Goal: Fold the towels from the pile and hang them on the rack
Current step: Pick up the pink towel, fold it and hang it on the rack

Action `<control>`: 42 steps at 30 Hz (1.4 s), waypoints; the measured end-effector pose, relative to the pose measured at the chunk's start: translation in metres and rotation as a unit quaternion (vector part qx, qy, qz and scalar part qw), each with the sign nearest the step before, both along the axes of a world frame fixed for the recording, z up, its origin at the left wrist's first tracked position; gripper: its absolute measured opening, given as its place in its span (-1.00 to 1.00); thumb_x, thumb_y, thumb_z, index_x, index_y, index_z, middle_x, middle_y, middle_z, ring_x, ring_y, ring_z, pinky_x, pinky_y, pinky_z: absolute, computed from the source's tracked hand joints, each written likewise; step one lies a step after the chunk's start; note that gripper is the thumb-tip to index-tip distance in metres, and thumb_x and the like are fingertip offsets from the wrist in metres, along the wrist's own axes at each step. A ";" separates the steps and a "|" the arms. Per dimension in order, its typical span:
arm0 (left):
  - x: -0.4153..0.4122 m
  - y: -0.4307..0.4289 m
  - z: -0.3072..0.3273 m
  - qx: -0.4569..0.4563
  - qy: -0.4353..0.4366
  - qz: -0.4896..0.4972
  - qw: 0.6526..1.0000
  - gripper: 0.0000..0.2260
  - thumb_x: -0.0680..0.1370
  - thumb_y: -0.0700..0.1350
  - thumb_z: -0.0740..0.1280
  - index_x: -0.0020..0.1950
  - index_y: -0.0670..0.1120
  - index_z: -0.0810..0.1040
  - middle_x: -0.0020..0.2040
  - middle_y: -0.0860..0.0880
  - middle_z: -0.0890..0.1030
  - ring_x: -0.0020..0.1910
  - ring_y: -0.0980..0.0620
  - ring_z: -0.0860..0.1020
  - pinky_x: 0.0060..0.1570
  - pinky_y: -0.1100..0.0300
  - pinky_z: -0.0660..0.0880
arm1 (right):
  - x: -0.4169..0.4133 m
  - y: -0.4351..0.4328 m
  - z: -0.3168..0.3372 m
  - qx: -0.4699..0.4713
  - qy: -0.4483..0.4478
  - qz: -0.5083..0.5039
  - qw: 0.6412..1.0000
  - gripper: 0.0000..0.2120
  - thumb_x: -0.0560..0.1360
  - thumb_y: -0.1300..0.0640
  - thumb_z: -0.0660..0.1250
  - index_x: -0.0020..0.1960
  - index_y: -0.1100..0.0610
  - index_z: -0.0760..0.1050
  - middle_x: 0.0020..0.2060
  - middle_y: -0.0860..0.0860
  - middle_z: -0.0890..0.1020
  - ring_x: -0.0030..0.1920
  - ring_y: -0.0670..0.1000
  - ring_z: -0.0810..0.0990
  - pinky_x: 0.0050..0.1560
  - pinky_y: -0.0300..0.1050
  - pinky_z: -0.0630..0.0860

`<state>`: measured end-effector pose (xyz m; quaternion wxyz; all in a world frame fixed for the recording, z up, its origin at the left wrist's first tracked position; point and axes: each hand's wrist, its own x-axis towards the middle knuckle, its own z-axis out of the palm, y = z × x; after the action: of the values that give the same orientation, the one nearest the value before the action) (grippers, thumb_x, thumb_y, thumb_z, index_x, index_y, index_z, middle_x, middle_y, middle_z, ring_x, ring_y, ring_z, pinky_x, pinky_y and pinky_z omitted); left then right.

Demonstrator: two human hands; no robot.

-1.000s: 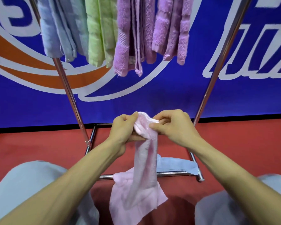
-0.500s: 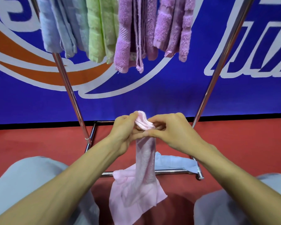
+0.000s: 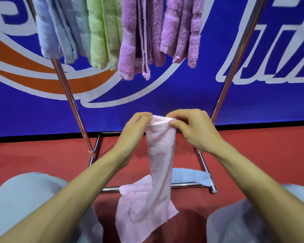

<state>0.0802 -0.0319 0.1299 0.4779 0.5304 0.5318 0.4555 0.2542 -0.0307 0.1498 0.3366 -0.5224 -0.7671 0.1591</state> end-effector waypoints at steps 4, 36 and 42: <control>0.001 -0.004 -0.003 0.043 0.000 -0.053 0.998 -0.74 0.47 0.05 0.41 0.09 -0.03 0.58 0.03 0.09 0.66 0.04 0.20 0.60 0.03 0.31 0.49 | 0.003 0.000 0.004 -0.002 0.034 -0.013 0.999 -0.85 0.53 0.19 0.31 -0.02 0.07 0.65 -0.15 -0.09 0.71 -0.08 -0.08 0.64 0.05 -0.13 0.50; 0.019 -0.008 0.194 0.450 0.161 0.067 0.876 -0.85 0.52 -0.03 0.38 -0.12 -0.11 0.57 -0.29 0.07 0.58 -0.30 0.21 0.49 -0.22 0.27 0.42 | -0.022 -0.011 0.092 -0.109 0.330 0.059 0.936 -0.76 0.64 -0.04 0.08 0.06 0.02 0.49 0.08 -0.05 0.61 0.12 -0.07 0.57 0.26 -0.04 0.46; 0.027 -0.020 0.262 0.492 0.218 0.121 0.834 -0.79 0.54 0.10 0.32 -0.06 -0.04 0.57 -0.22 0.05 0.60 -0.24 0.06 0.53 -0.21 0.08 0.51 | -0.022 -0.032 0.132 -0.069 0.318 0.031 0.945 -0.65 0.65 -0.07 0.04 0.31 0.08 0.38 0.22 -0.05 0.53 0.20 -0.09 0.51 0.28 -0.11 0.42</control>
<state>0.1070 -0.0519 0.3918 -0.0331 0.7122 0.3879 0.5841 0.2326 -0.0622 0.2814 0.5208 -0.4427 -0.6230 0.3802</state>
